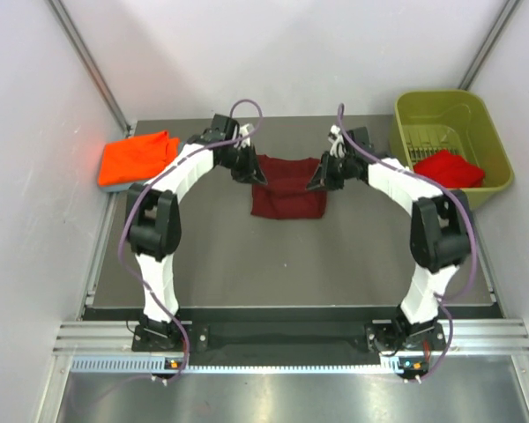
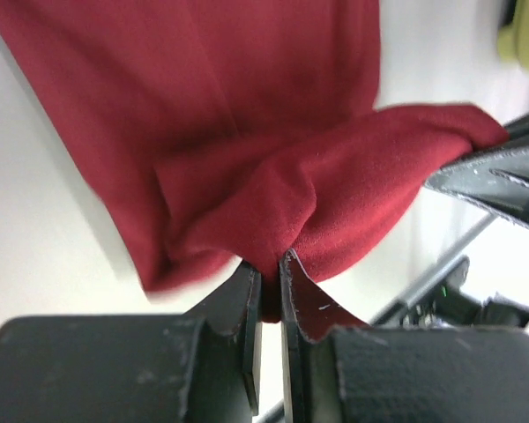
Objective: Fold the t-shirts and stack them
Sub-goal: Fold the tshirt
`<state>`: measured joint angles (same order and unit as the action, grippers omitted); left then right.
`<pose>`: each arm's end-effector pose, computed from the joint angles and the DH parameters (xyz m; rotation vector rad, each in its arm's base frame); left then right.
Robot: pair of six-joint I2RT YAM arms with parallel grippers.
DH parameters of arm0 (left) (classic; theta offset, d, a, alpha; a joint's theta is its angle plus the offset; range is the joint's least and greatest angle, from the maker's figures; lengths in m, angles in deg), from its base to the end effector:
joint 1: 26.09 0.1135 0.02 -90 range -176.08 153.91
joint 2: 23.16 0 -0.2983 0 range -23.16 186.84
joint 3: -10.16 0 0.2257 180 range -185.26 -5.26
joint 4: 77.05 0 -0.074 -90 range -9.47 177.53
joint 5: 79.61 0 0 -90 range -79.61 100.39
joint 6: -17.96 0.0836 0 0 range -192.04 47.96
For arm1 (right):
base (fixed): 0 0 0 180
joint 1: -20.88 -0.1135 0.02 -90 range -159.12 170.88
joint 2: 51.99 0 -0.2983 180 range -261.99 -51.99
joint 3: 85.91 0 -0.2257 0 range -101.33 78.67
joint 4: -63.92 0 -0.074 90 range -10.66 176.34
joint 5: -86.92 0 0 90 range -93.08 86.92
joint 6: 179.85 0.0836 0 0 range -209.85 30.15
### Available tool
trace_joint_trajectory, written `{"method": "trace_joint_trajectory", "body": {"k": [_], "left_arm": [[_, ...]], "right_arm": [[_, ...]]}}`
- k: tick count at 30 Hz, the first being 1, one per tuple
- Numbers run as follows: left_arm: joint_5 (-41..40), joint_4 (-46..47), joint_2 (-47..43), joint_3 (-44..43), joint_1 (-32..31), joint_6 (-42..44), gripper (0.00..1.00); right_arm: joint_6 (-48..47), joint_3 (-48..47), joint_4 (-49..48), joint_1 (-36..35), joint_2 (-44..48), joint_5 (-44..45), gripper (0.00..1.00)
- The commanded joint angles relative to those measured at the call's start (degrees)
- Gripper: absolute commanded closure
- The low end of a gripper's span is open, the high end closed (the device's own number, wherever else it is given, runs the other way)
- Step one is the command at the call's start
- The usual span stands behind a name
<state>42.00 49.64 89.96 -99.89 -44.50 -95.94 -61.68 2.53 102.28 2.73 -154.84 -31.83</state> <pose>0.4064 -0.1814 0.2548 0.0985 2.6314 -0.9787 0.3705 0.1638 0.2479 -0.0163 2.5318 0.9583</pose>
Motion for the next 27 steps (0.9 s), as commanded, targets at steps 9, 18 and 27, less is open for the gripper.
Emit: {"method": "trace_joint_trajectory", "body": {"k": [9, 18, 27], "left_arm": [[-3.75, 2.99, 16.59, -23.31, 2.59, 2.54, 1.0], [-9.72, 6.07, 24.33, -29.64, 2.59, 5.18, 1.0], [-16.14, 8.36, 26.9, -35.8, 2.59, 6.15, 0.69]], "right_arm": [[-0.3, -20.97, -3.34, 2.68, -14.83, 0.45, 1.0], [-0.56, -26.95, -4.39, 4.18, -22.65, 1.77, 1.0], [-1.09, -31.79, -6.94, 4.53, -25.74, 3.53, 0.71]]}}
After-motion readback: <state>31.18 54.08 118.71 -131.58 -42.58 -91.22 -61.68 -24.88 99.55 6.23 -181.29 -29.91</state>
